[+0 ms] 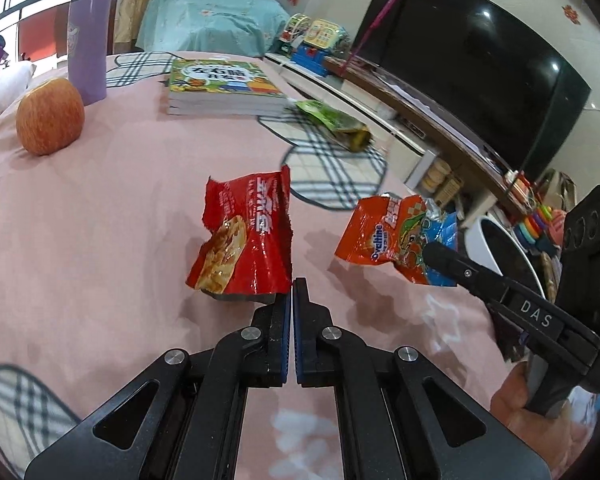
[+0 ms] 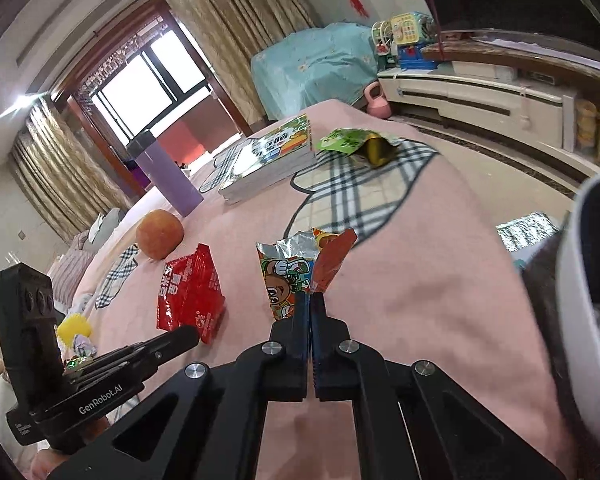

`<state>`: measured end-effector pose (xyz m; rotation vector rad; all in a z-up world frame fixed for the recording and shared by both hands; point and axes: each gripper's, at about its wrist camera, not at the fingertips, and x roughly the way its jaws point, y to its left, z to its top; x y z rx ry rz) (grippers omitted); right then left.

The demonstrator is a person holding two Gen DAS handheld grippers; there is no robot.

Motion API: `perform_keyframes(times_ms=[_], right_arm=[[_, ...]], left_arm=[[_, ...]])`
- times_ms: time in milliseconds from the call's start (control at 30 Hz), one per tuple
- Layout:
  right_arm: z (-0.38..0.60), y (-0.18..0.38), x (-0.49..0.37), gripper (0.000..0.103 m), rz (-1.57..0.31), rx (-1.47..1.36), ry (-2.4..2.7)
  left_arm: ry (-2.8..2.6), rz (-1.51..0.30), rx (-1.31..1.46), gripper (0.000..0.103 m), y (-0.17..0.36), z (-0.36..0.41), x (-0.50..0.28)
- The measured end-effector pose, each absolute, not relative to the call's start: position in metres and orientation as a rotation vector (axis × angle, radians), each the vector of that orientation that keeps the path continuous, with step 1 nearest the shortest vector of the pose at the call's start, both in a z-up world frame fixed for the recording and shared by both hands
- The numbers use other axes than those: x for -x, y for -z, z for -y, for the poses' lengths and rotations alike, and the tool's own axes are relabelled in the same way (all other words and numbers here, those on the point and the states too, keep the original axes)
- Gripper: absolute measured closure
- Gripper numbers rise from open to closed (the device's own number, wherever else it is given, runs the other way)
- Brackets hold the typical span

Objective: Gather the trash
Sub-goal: 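Lift and carry the red bag and cartoon packet over the trash bin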

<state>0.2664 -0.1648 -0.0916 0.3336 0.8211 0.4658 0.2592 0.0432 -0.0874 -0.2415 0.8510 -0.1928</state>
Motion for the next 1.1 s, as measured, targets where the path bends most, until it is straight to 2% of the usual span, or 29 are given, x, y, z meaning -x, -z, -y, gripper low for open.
perform_keyframes(times_ms=[1100], right_arm=[[0.245,0.049,-0.173,0.102,-0.635,-0.389,-0.366]], left_arm=[[0.321,-0.774,0.116,0.102,0.044,0.038,-0.195]])
